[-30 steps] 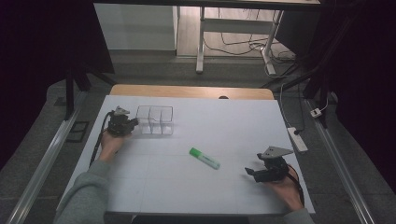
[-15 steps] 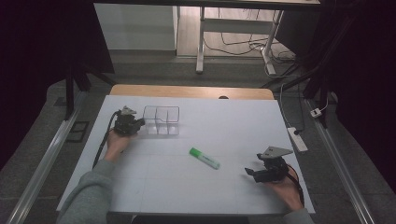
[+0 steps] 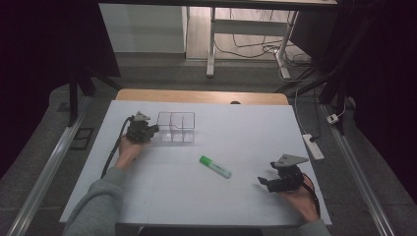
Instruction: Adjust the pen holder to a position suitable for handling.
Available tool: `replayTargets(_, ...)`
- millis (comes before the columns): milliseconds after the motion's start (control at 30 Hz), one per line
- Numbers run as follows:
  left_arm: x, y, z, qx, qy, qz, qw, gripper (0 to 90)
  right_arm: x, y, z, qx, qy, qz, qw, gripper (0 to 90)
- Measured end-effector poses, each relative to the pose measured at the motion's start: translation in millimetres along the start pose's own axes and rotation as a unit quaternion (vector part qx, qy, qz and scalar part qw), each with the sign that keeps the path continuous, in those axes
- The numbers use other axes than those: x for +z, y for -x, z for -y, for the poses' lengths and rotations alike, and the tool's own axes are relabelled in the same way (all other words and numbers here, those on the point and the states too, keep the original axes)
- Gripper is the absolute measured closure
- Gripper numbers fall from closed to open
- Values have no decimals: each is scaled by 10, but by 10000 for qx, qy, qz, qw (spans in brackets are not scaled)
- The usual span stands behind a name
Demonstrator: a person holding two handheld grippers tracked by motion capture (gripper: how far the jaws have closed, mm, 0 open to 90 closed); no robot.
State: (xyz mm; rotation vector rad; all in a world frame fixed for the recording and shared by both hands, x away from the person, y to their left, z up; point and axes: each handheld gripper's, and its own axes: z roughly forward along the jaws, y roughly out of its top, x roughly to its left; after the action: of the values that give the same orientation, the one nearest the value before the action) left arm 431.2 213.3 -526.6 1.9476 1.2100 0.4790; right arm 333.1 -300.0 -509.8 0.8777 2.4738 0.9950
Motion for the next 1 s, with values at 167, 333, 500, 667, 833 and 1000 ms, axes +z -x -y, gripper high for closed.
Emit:
replayTargets(167,39,56,-31,58,-8,52,10000,889,6,-3,0,-18,-19,1,10000,211)
replayTargets(333,76,100,-59,92,-8,109,9999,889,6,-3,0,-11,-13,-6,10000,211)
replayTargets(500,110,151,-86,136,-11,149,9998,889,10,-4,2,-21,-36,-8,10000,212)
replayTargets(667,143,190,-106,123,2,202,9997,889,17,-1,6,-15,-43,-24,10000,212)
replayTargets(833,165,244,-129,204,-20,250,9995,889,17,-6,5,-25,-50,-12,10000,212)
replayTargets(1000,191,291,-146,243,-34,286,9993,889,26,-7,9,-22,-60,-16,10000,211)
